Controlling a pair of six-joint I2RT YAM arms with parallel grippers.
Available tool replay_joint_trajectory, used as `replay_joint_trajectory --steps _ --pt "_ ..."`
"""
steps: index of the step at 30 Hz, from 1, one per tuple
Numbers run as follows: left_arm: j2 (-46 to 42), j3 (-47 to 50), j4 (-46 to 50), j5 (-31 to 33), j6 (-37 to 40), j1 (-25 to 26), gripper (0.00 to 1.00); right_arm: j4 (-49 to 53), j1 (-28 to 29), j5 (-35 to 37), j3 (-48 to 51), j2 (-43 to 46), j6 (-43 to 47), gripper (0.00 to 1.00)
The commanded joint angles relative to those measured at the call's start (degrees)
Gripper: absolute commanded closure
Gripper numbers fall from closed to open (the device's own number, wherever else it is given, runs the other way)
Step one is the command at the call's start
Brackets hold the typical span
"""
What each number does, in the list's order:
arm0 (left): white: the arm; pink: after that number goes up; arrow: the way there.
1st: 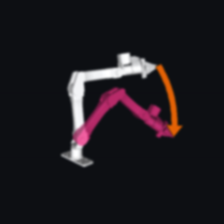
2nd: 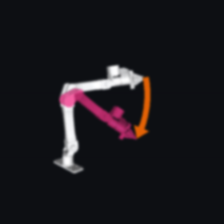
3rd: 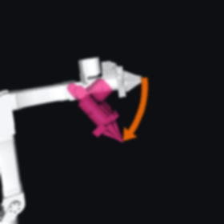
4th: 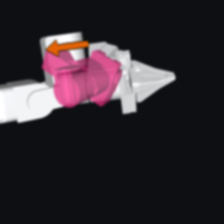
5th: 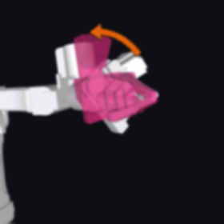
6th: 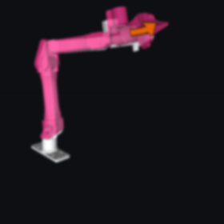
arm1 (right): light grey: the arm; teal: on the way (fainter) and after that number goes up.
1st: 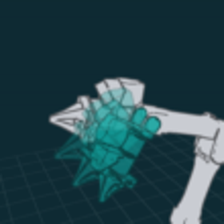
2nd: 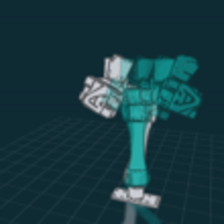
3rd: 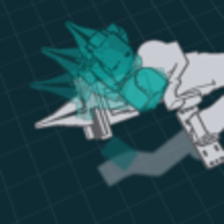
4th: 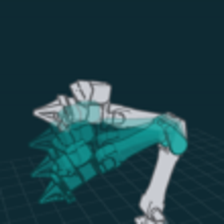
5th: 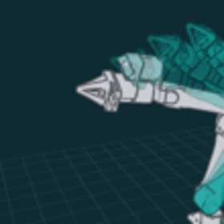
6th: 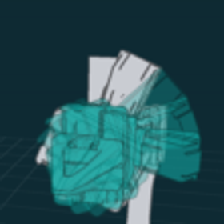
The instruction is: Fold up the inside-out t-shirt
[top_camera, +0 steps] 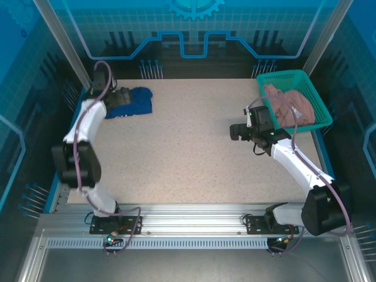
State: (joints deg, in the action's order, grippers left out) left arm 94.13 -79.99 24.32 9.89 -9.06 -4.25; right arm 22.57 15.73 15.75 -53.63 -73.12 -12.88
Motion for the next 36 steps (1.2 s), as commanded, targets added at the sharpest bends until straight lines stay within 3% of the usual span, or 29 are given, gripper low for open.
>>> replay_joint_trajectory --steps 1,5,8,9,11,18,24,29,34,35,36 --pt "-11.36 19.24 -22.06 -5.24 -7.34 2.85 0.01 -3.61 0.19 16.87 2.90 1.16 1.14 0.00" --pt "-19.85 41.26 -42.68 2.15 -5.01 6.57 0.01 -15.94 -1.78 20.34 12.04 1.63 6.51 0.00" --pt "-18.19 48.30 -50.21 2.82 0.34 6.67 0.01 -36.91 -3.41 14.79 23.90 3.00 11.67 0.00" --pt "-18.88 47.95 -47.96 3.14 -0.50 6.55 0.01 -41.98 -4.22 12.81 26.20 2.95 11.69 0.00" --pt "-19.24 50.44 -54.48 1.89 1.67 6.56 0.01 -46.98 -6.28 9.60 28.76 1.89 10.47 0.00" --pt "-21.51 52.99 -55.54 2.63 3.70 6.54 0.01 -57.39 -10.51 -0.50 31.75 -0.22 9.62 0.00" --pt "-22.34 54.52 -52.42 2.53 3.43 6.79 0.01 -64.09 -11.68 -4.27 31.96 -5.17 10.77 0.00" --pt "-15.77 59.50 -69.54 3.80 7.95 6.80 0.01 -69.48 -11.86 -6.07 30.70 -13.04 11.22 0.00" --pt "-4.55 58.98 -80.55 0.81 9.13 5.97 0.01 -67.46 -11.80 -6.71 29.92 -12.77 11.64 0.00" --pt "-6.51 57.48 -73.51 0.52 7.98 5.80 0.01 -67.59 -11.78 -6.61 29.98 -12.83 11.64 0.00" --pt "-5.76 57.95 -75.44 0.07 8.06 5.51 0.01 -67.46 -11.79 -6.66 29.95 -12.81 11.65 0.00"
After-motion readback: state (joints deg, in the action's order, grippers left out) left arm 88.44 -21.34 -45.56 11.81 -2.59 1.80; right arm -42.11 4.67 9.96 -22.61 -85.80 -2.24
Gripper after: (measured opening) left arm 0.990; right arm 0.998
